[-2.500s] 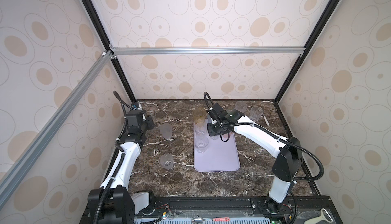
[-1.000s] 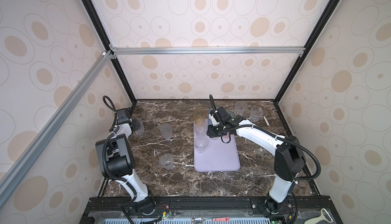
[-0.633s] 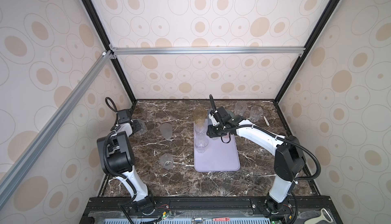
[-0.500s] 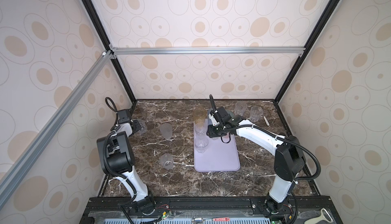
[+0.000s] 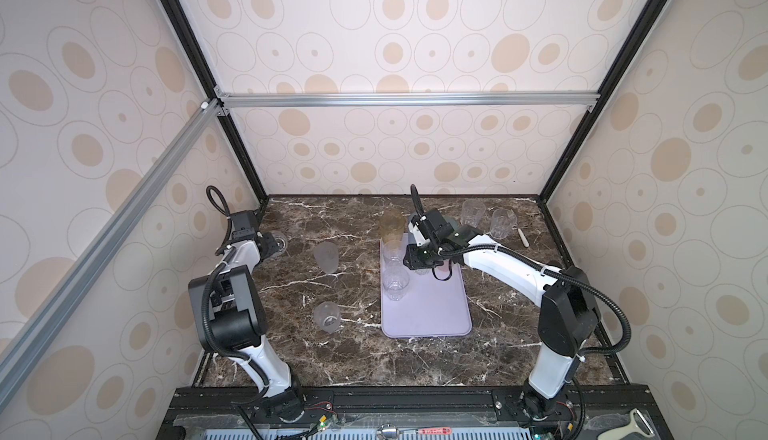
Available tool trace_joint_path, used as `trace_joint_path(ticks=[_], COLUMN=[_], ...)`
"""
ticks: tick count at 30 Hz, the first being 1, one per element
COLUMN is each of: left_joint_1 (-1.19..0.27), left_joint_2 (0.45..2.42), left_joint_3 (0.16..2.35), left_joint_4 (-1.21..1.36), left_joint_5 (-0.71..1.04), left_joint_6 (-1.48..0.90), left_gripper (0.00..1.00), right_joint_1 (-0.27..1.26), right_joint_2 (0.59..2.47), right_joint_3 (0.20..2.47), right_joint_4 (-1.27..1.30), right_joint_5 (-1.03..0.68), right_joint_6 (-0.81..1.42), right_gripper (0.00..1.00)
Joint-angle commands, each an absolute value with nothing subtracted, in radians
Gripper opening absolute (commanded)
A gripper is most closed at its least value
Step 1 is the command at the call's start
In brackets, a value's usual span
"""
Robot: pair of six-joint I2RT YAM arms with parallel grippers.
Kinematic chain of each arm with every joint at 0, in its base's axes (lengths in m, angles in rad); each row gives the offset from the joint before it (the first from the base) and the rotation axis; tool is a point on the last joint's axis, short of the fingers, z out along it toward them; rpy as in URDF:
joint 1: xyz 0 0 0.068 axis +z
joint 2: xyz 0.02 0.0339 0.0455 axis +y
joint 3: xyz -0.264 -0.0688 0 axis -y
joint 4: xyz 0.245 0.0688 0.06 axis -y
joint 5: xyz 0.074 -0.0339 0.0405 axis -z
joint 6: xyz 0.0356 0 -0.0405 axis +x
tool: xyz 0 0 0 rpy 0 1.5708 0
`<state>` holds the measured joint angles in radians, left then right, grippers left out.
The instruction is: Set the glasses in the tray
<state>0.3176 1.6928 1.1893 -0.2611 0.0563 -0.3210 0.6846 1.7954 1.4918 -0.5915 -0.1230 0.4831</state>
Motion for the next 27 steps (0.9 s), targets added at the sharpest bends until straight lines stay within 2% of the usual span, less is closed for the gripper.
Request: trace_joint_path(ticks=[1, 10, 17, 23, 27], left_joint_1=[0.252, -0.095, -0.383, -0.500, -0.545], left_joint_2=[1.569, 1.312, 1.306, 1.338, 1.353], left_joint_3=[1.233, 1.181, 1.184, 1.192, 1.201], left_joint_4=[-0.274, -0.300, -0.269, -0.234, -0.236], left_joint_5=[0.034, -0.133, -0.132, -0.107, -0.094], left_joint_6=[-0.339, -0.368, -0.452, -0.495, -0.510], left_gripper=[0.00, 0.00, 0.00, 0.00, 0.00], right_joint_1=[0.709, 0.722, 0.729, 0.772, 0.804], right_joint_2=[1.738, 1.593, 1.475, 1.466, 1.485], right_joint_3=[1.529, 1.542, 1.542, 1.581, 1.603], right_joint_4=[-0.633, -0.694, -0.709, -0.705, -0.676], right_joint_5=[-0.076, 0.084, 0.184, 0.199, 0.187], right_joint_6=[0.497, 0.511, 0.539, 0.553, 0.545], right_gripper=[0.37, 0.36, 0.41, 0.49, 0.50])
